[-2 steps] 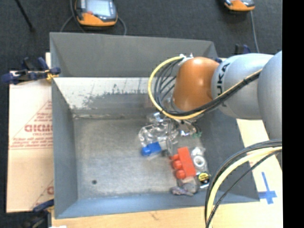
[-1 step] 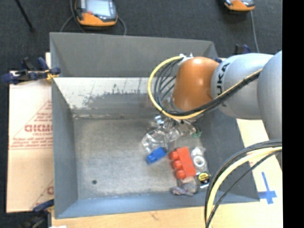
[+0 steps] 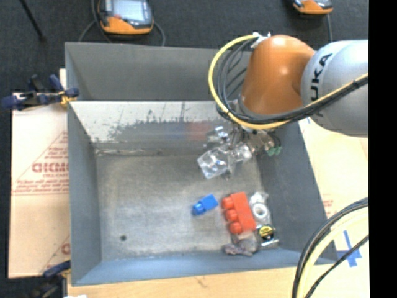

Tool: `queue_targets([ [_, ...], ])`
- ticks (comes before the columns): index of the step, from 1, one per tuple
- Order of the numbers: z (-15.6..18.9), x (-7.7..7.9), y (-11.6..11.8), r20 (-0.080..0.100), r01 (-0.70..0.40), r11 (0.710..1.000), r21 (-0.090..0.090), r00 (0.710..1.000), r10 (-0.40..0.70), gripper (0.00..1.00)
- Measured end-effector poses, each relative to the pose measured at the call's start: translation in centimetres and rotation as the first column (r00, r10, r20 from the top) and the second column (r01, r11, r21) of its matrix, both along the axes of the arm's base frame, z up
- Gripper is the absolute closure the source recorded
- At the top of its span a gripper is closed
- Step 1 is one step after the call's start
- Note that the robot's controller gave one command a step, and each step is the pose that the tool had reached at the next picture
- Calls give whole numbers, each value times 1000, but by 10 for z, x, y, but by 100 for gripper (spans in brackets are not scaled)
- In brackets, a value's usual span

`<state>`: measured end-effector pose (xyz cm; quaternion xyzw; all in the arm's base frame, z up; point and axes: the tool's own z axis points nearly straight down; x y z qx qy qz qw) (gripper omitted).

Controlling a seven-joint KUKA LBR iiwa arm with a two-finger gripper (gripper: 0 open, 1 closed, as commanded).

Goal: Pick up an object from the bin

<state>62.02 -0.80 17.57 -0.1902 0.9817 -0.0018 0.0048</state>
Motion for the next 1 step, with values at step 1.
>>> queue_targets([
  [1,49,0,-14,-3,28,1000,0,1000,-28,100],
])
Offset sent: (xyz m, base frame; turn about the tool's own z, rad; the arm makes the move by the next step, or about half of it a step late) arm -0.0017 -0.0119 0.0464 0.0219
